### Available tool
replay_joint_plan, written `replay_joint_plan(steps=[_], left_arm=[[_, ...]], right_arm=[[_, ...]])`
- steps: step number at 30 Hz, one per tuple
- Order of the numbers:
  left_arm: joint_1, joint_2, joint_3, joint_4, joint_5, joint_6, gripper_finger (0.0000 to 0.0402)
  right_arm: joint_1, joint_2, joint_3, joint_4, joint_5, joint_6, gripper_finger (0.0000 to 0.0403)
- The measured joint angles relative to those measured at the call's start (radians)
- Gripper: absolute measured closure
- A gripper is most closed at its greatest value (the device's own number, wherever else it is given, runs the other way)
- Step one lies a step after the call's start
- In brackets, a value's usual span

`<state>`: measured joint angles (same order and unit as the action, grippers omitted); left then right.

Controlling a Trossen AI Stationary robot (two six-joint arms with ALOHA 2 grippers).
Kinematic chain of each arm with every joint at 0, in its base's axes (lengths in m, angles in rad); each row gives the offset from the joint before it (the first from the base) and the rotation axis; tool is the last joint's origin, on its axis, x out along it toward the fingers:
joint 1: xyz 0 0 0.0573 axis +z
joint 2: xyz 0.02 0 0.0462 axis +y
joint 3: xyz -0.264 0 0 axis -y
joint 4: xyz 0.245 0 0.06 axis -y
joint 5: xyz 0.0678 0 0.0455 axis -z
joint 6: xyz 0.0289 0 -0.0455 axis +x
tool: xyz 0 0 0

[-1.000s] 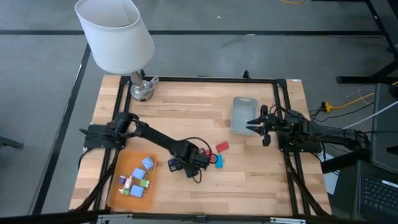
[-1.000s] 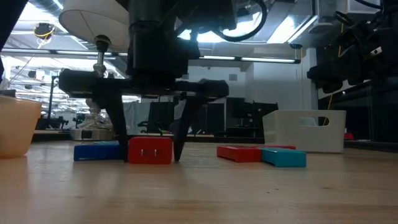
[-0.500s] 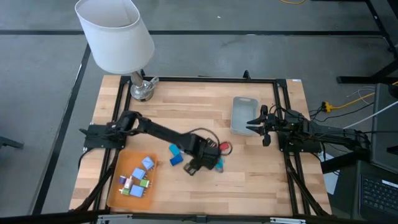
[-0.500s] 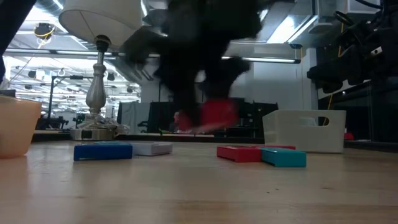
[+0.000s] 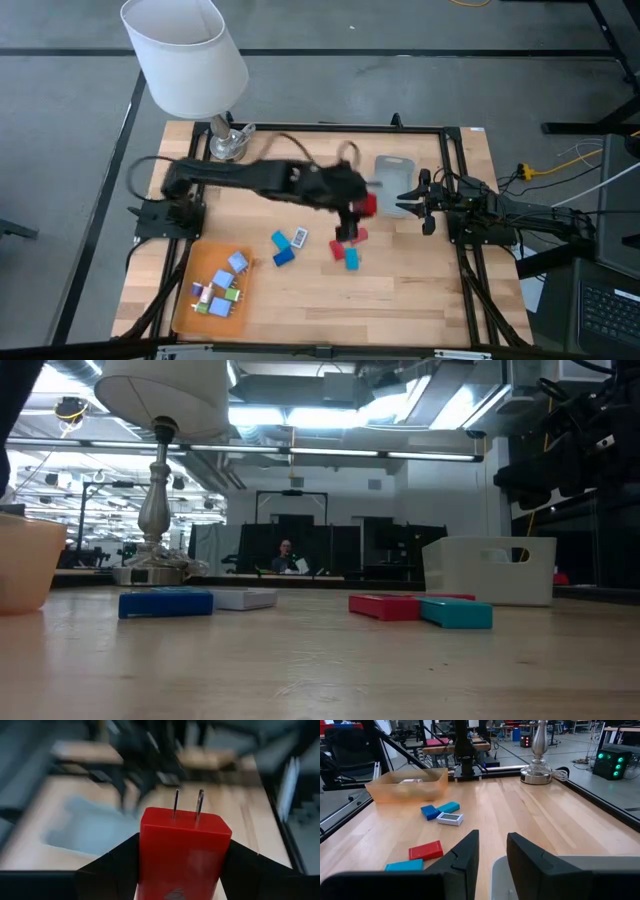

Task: Pick & Place Office items
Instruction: Put the red charger adapter into the orange bin

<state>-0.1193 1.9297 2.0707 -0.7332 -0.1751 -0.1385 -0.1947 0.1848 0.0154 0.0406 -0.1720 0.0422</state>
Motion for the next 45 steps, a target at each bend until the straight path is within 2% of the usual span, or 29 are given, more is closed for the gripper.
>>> replay_joint_plan(steps=[11, 15, 21, 26, 32, 39, 45], left_arm=[[-0.125, -0.327, 0.001, -0.049, -0.468, -0.009, 0.0192], [-0.197, -0.397, 0.001, -0.110, -0.624, -0.026, 0.0192], [-0.305, -0.446, 0.001, -0.282, -0.809, -0.152, 0.0192], [-0.380, -0.446, -0.025, -0.490, -0.850, -0.341, 0.0192], [-0.464, -0.448, -0.191, -0.697, -0.837, -0.691, 0.0192], [-0.599, -0.467, -0.451, -0.657, -0.791, -1.033, 0.0192], [-0.735, -0.470, -0.651, -0.651, -0.791, -1.425, 0.0192]], right_arm=[[0.000, 0.000, 0.000, 0.000, 0.000, 0.000, 0.0302], [0.000, 0.000, 0.000, 0.000, 0.000, 0.000, 0.0302], [0.000, 0.000, 0.000, 0.000, 0.000, 0.000, 0.0302], [0.000, 0.000, 0.000, 0.000, 0.000, 0.000, 0.0302], [0.000, 0.000, 0.000, 0.000, 0.000, 0.000, 0.0302], [0.000, 0.000, 0.000, 0.000, 0.000, 0.000, 0.0302], [0.000, 0.000, 0.000, 0.000, 0.000, 0.000, 0.0302]])
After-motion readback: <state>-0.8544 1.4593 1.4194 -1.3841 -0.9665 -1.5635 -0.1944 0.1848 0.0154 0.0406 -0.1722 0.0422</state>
